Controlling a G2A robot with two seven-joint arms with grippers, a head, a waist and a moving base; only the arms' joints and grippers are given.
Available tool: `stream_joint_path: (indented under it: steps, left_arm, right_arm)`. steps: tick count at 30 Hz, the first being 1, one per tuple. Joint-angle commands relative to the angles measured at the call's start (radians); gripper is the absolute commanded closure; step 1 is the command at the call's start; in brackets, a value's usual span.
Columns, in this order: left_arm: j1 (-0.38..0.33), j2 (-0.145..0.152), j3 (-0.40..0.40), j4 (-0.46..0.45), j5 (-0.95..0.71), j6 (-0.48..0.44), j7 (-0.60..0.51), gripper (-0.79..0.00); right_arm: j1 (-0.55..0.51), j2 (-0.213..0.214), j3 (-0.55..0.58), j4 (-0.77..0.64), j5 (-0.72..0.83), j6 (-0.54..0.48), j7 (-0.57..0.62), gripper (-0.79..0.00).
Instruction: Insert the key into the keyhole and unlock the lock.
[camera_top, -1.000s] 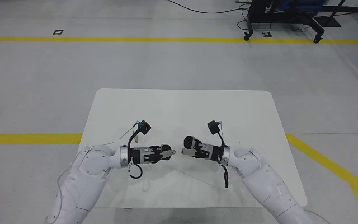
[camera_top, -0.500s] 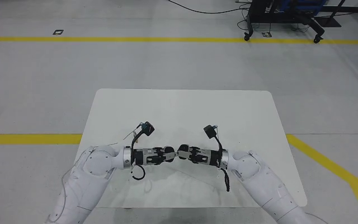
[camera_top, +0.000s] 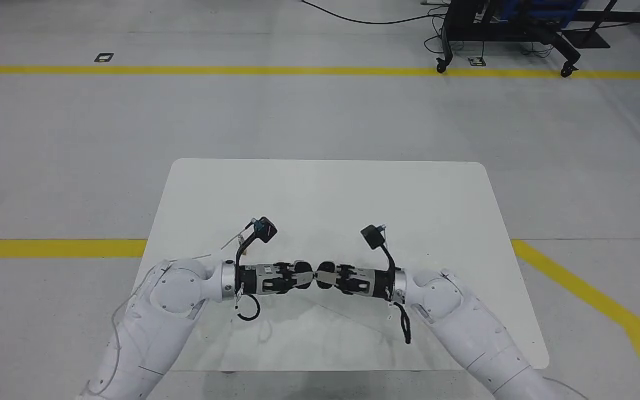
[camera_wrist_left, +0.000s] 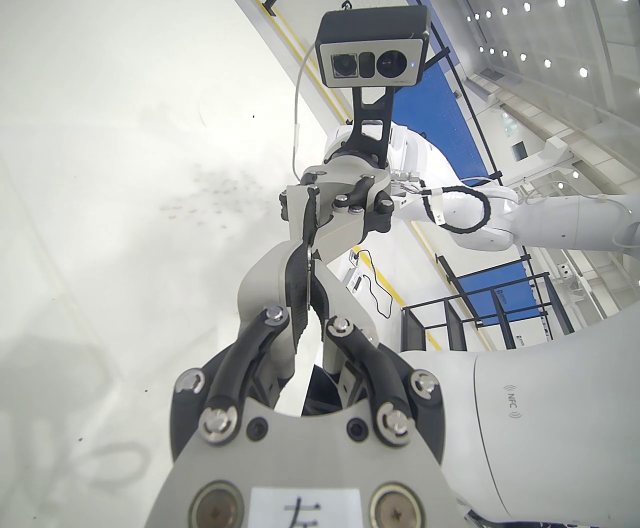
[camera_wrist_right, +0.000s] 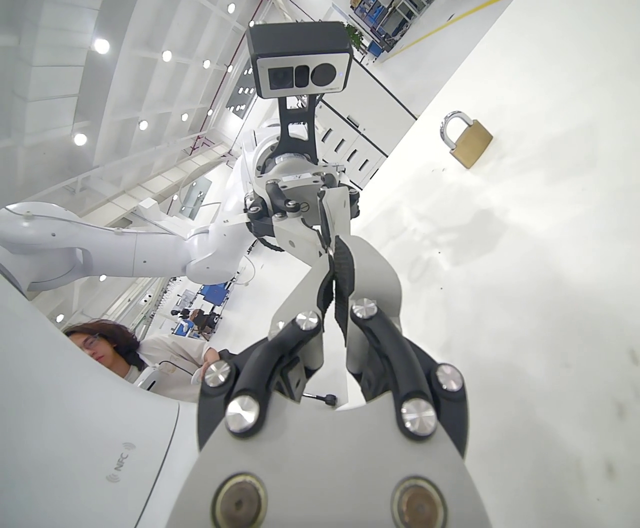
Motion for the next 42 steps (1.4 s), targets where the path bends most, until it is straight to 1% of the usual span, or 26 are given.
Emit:
stream_joint_path:
  steps: [1, 3, 4, 5, 6, 11, 14, 19, 22, 25, 32, 34, 36, 38, 40, 42]
  left_arm:
    - [-0.002, 0.002, 0.003, 0.001, 0.001, 0.001, 0.000, 0.000]
    - [-0.004, 0.003, 0.004, 0.002, -0.001, -0.002, 0.002, 0.000]
    - [-0.005, 0.004, 0.004, 0.004, -0.002, -0.003, 0.008, -0.028]
    - [-0.006, 0.004, 0.004, 0.008, -0.005, -0.004, 0.017, -0.588]
    - [-0.007, 0.004, 0.005, 0.010, -0.002, -0.007, 0.020, -0.785]
    - [-0.010, 0.007, 0.001, 0.018, -0.026, -0.050, 0.046, -0.785]
    - [-0.006, 0.011, -0.014, 0.022, -0.037, -0.069, 0.071, -0.785]
    - [0.009, 0.016, -0.040, 0.016, -0.057, -0.090, 0.116, -0.785]
    - [0.014, 0.018, -0.047, 0.014, -0.070, -0.089, 0.126, -0.785]
    - [0.014, 0.018, -0.047, 0.014, -0.070, -0.089, 0.126, -0.785]
    - [0.015, 0.018, -0.046, 0.010, -0.067, -0.088, 0.129, -0.785]
    - [0.023, 0.020, -0.054, -0.041, 0.016, -0.067, 0.157, -0.785]
    - [0.055, 0.029, -0.100, -0.120, 0.088, -0.042, 0.192, -0.785]
    - [0.110, 0.044, -0.185, -0.225, 0.181, 0.005, 0.210, -0.785]
    - [0.190, 0.061, -0.293, -0.356, 0.312, 0.079, 0.202, -0.785]
    - [0.281, 0.073, -0.404, -0.483, 0.480, 0.215, 0.189, -0.785]
  right_arm:
    - [0.002, 0.000, -0.003, 0.003, 0.010, -0.009, 0.005, 0.000]
    - [0.005, 0.001, -0.005, 0.008, 0.015, -0.012, 0.010, 0.000]
    - [0.006, 0.001, -0.006, 0.009, 0.019, -0.014, 0.011, 0.000]
    - [0.007, 0.002, -0.007, 0.012, 0.024, -0.015, 0.011, 0.000]
    - [0.008, 0.002, -0.008, 0.016, 0.026, -0.016, 0.012, 0.000]
    - [0.011, 0.004, -0.007, 0.035, 0.044, -0.030, 0.006, 0.000]
    - [0.006, 0.009, 0.013, 0.049, 0.053, -0.050, -0.008, 0.000]
    - [-0.031, 0.032, 0.099, 0.055, 0.061, -0.109, -0.047, 0.000]
    - [-0.079, 0.053, 0.177, 0.034, 0.072, -0.155, -0.067, 0.000]
    - [-0.125, 0.068, 0.233, 0.001, 0.101, -0.197, -0.078, 0.000]
    - [-0.134, 0.070, 0.240, -0.007, 0.114, -0.207, -0.080, 0.000]
    - [-0.134, 0.070, 0.240, -0.007, 0.114, -0.207, -0.080, 0.000]
    - [-0.134, 0.070, 0.240, -0.007, 0.114, -0.207, -0.080, 0.000]
    - [-0.134, 0.070, 0.240, -0.007, 0.114, -0.207, -0.080, 0.000]
    - [-0.134, 0.070, 0.240, -0.007, 0.114, -0.207, -0.080, 0.000]
    - [-0.134, 0.070, 0.240, -0.007, 0.114, -0.207, -0.080, 0.000]
